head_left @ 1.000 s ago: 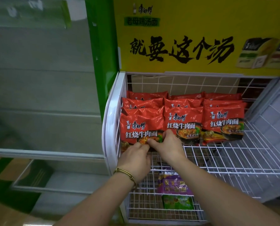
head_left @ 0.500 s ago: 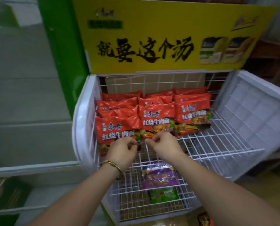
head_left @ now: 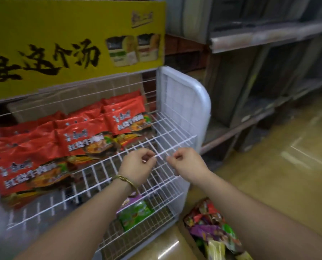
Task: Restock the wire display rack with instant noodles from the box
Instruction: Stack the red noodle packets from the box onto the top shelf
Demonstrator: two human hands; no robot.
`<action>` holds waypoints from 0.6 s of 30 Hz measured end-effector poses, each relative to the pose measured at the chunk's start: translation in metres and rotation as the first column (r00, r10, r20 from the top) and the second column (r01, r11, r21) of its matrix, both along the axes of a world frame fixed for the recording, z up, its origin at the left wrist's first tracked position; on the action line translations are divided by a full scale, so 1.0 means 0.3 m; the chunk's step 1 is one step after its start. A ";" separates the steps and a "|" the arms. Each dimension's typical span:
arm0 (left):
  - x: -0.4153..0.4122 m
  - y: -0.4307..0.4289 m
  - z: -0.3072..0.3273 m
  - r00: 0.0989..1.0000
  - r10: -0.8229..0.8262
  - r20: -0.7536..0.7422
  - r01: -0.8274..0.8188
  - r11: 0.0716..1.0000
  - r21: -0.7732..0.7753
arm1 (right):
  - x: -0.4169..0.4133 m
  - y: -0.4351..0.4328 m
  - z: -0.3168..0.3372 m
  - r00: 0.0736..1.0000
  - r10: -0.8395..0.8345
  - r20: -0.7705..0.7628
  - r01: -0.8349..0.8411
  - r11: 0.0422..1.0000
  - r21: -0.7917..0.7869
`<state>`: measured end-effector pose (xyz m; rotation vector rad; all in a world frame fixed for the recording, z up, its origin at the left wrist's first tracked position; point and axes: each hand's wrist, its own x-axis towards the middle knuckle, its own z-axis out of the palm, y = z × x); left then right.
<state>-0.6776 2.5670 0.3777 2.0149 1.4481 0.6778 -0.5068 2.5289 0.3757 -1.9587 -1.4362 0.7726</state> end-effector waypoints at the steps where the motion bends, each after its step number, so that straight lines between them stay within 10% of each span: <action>1: 0.056 -0.016 -0.011 1.000 -0.016 -0.011 0.015 1.000 -0.016 | 0.061 -0.038 -0.012 1.000 -0.020 -0.005 0.019 1.000 -0.017; 18: 0.651 -0.379 -0.219 0.985 -0.165 0.042 0.170 0.943 -0.286 | 0.675 -0.569 -0.206 0.981 -0.185 -0.052 0.171 0.964 -0.204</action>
